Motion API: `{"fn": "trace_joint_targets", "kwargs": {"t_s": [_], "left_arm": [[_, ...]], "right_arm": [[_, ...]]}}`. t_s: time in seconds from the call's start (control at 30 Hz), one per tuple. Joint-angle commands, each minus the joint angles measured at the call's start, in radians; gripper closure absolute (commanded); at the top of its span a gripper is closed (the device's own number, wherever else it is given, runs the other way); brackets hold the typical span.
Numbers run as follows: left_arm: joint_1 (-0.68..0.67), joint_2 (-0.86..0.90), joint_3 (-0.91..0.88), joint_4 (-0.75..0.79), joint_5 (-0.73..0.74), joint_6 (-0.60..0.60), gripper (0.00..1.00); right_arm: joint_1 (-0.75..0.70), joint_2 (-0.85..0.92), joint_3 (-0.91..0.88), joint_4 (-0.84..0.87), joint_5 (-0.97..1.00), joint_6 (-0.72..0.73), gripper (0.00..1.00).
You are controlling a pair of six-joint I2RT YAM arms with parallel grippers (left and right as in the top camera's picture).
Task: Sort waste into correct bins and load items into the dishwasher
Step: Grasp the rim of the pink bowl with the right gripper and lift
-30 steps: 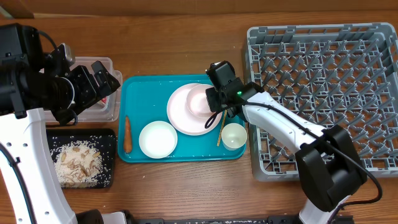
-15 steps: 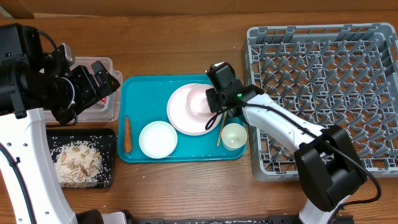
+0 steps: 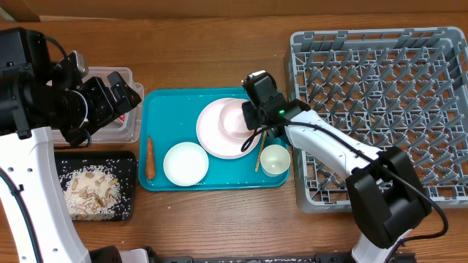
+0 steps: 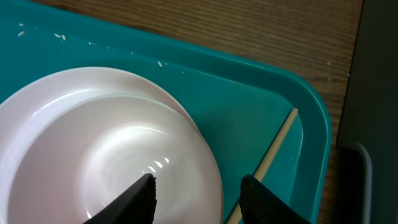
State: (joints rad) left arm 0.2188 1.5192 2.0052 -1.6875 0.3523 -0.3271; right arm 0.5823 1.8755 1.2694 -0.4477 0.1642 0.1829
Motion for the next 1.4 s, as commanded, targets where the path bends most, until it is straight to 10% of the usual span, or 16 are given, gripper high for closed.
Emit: {"fn": "trace_joint_targets", "kwargs": {"t_s": [0.0, 1.37], "left_arm": [[0.004, 0.001, 0.006, -0.002, 0.003, -0.002, 0.0], [0.004, 0.001, 0.006, -0.002, 0.003, -0.002, 0.0]], "right_arm": [[-0.006, 0.031, -0.007, 0.019, 0.012, -0.001, 0.54], [-0.006, 0.014, 0.02, -0.009, 0.015, -0.001, 0.96]]}}
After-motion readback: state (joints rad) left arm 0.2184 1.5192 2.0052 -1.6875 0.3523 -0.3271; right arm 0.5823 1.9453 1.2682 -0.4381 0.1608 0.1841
